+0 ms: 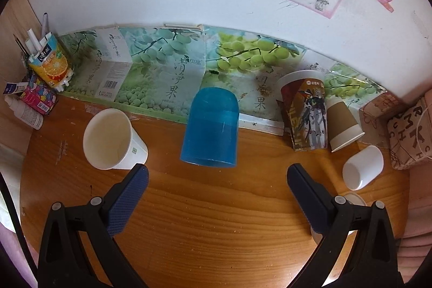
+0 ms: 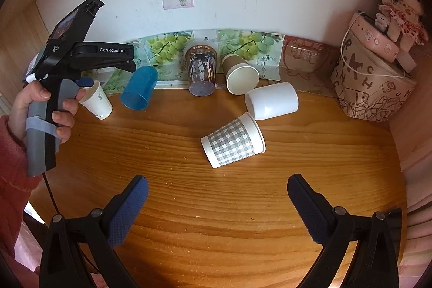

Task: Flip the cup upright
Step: 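Close the left gripper around the blue cup's body, then lift the blue cup with the left gripper and rotate it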

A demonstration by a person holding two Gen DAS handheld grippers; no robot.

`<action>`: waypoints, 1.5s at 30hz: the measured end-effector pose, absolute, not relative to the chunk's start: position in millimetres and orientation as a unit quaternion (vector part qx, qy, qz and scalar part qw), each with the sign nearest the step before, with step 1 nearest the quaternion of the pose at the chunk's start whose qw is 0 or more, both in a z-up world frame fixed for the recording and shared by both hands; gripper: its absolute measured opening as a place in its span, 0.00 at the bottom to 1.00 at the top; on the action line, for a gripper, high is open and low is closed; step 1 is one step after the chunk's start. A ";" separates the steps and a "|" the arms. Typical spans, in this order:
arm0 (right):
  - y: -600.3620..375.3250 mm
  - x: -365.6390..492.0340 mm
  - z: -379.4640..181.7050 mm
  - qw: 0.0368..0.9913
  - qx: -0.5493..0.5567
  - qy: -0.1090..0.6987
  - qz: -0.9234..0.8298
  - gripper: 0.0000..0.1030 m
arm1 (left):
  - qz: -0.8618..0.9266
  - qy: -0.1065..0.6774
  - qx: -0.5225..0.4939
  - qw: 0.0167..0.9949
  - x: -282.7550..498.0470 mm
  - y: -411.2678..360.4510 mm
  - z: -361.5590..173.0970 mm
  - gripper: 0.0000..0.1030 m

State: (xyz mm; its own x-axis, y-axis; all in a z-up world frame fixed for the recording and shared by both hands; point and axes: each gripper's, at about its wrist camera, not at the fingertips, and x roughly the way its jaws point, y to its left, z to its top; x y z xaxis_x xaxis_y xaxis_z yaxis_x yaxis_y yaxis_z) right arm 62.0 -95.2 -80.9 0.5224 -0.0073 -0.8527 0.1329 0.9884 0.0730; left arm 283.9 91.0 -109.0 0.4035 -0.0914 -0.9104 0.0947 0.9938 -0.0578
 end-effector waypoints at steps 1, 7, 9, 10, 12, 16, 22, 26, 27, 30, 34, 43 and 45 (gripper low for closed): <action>-96.7 64.3 -83.7 0.868 0.065 0.490 -0.038 1.00 | -0.051 0.546 0.000 0.836 288.7 90.5 -113.3 0.99; -104.8 76.6 -97.7 0.859 0.077 0.504 -0.034 1.00 | -0.040 0.556 -0.002 0.830 313.8 86.5 -133.7 0.99; -106.5 79.7 -101.4 0.857 0.080 0.507 -0.033 1.00 | -0.038 0.559 0.006 0.828 321.2 82.9 -139.2 0.99; -107.1 80.9 -102.9 0.857 0.080 0.509 -0.033 1.00 | -0.037 0.560 0.010 0.828 324.6 81.4 -141.7 0.99; -108.1 83.0 -105.8 0.855 0.082 0.511 -0.032 1.00 | -0.035 0.563 0.018 0.825 332.3 78.7 -147.1 0.99; -110.1 86.4 -109.8 0.852 0.085 0.516 -0.033 1.00 | -0.035 0.574 0.024 0.818 344.5 76.5 -157.5 0.96; -115.6 89.8 -114.8 0.847 0.092 0.523 -0.037 1.00 | -0.029 0.594 0.027 0.803 356.8 74.3 -173.8 0.95; -118.6 92.6 -117.6 0.844 0.096 0.527 -0.042 1.00 | -0.028 0.608 0.031 0.793 361.5 74.2 -184.8 0.89; -119.2 92.9 -118.0 0.843 0.097 0.527 -0.042 1.00 | -0.027 0.611 0.032 0.790 362.8 74.7 -187.2 0.88; -120.5 94.4 -118.9 0.842 0.096 0.529 -0.042 1.00 | -0.023 0.616 0.033 0.787 366.3 77.3 -192.7 0.87; -120.5 96.4 -118.9 0.842 0.094 0.529 -0.041 1.00 | -0.017 0.617 0.040 0.786 370.4 79.9 -198.6 0.86; -120.2 104.1 -121.0 0.850 0.101 0.515 -0.041 1.00 | -0.025 0.621 0.038 0.782 380.3 83.0 -218.1 0.76; -119.7 107.5 -122.4 0.852 0.108 0.511 -0.038 1.00 | -0.027 0.622 0.038 0.782 377.3 82.4 -218.2 0.76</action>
State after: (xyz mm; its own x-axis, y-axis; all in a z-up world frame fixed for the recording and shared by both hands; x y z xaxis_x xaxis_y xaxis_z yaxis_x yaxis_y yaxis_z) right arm 107.5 -119.7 -122.4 0.4740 0.0461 -0.8793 0.1751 0.9738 0.1454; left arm 377.3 82.4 -218.2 0.2250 0.0045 -0.9744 0.0902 0.9956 0.0254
